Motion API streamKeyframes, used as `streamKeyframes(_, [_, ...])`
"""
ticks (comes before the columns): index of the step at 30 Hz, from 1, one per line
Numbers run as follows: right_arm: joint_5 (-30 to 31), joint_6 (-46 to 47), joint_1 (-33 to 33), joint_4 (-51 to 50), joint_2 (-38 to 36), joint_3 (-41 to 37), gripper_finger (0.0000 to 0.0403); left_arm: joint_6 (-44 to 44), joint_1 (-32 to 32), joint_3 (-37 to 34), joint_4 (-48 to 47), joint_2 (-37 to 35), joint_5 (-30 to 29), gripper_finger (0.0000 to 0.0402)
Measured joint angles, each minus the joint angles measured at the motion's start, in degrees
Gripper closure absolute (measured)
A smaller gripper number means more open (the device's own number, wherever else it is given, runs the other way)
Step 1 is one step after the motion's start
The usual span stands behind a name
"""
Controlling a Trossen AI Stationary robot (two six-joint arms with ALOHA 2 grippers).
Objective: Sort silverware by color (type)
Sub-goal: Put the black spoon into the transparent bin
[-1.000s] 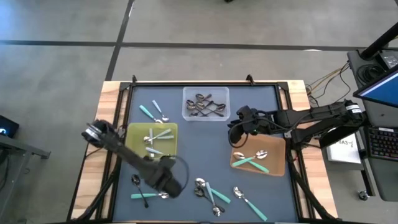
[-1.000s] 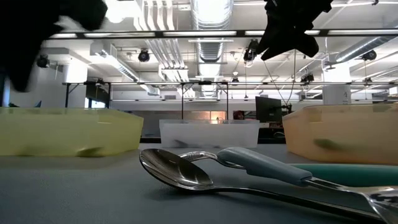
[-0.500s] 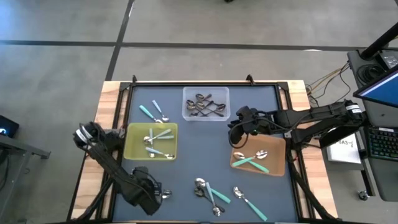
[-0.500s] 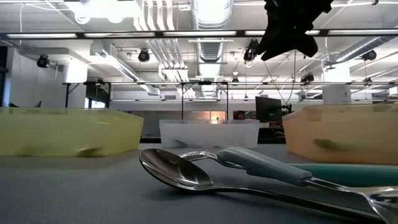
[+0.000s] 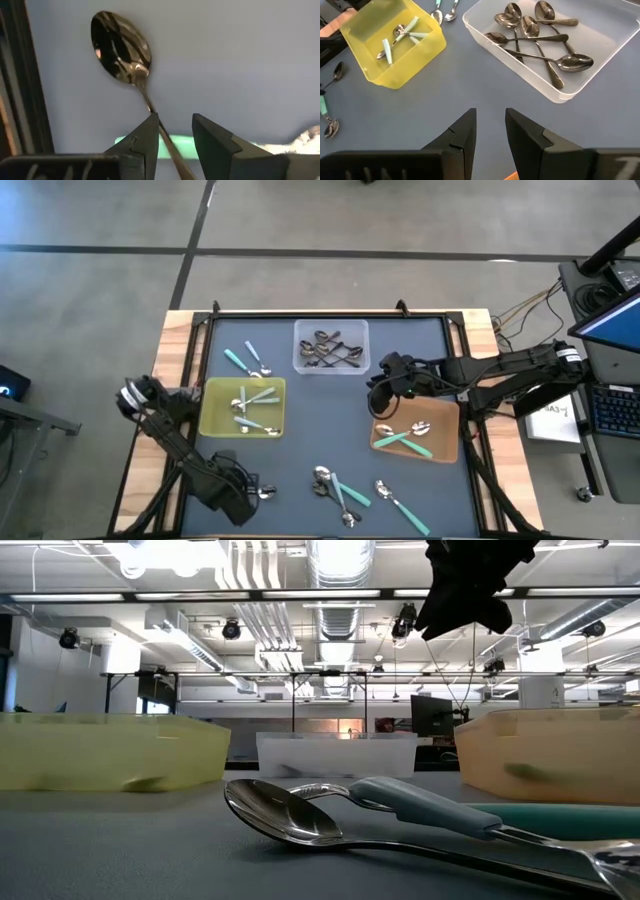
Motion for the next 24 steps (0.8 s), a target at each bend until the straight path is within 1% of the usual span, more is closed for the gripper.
streamKeyframes(4, [0.0, 0.0, 0.0, 0.1, 0.0, -0.4, 0.0307, -0.7, -1.4, 0.0, -0.1, 0.1, 0.8, 0.0301])
streamKeyframes(7, [0.0, 0.0, 0.0, 0.0, 0.0, -0.9, 0.0307, -1.3, -1.9, -0.7, 0.9, 0.7, 2.8, 0.0301])
streamKeyframes(15, [0.0, 0.3, 0.0, 0.2, 0.0, -1.6, 0.0307, -1.3, -2.0, -4.6, 7.2, 1.1, 3.0, 0.0305])
streamKeyframes(18, [0.0, 0.4, 0.0, 0.2, 0.0, -1.6, 0.0307, -1.1, -1.9, -5.0, 8.1, 1.0, 3.0, 0.0324])
streamKeyframes(20, [0.0, 0.4, 0.0, 0.2, 0.0, -1.6, 0.0307, 0.0, -1.8, -5.1, 8.3, 0.9, 2.8, 0.0347])
streamKeyframes(22, [0.0, 0.4, 0.0, 0.3, 0.0, -1.6, 0.0307, 1.4, -1.7, -5.1, 8.7, 0.9, 2.7, 0.0379])
streamKeyframes(24, [0.0, 0.4, 0.0, 0.3, 0.0, -1.6, 0.0307, 2.2, -1.6, -5.1, 8.7, 0.9, 2.7, 0.0394])
